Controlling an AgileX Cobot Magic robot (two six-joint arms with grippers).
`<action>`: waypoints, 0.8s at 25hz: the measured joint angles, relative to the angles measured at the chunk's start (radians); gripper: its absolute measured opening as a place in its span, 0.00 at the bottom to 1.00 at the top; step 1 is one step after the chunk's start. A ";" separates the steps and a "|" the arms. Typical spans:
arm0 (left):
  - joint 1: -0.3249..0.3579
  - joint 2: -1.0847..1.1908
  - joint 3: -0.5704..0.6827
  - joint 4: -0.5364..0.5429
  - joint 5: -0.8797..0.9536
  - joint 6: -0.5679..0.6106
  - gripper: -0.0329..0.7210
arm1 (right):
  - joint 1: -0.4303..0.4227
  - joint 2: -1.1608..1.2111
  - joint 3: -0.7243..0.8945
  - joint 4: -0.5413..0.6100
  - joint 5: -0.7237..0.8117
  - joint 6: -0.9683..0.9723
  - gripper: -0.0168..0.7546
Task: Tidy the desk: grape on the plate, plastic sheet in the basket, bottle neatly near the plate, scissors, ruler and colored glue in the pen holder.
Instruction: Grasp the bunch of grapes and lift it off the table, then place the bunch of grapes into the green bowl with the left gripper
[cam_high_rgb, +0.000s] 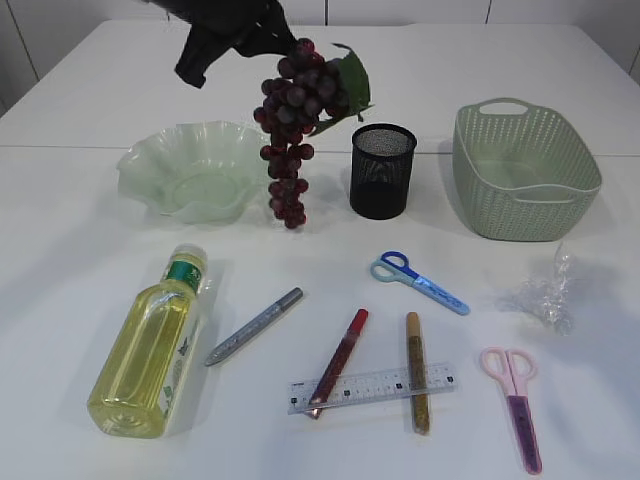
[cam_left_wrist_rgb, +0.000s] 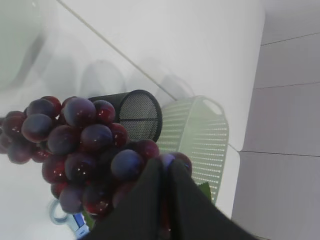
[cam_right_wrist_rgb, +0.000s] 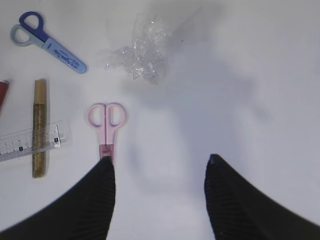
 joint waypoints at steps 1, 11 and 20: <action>0.000 -0.010 0.000 0.002 -0.002 0.000 0.04 | 0.000 0.000 0.000 0.000 0.000 -0.002 0.61; 0.002 -0.112 0.000 0.006 -0.117 0.000 0.04 | 0.000 0.000 0.000 0.000 0.000 -0.002 0.61; 0.126 -0.130 0.001 0.021 -0.161 0.000 0.04 | 0.000 0.000 0.000 0.000 0.002 -0.004 0.61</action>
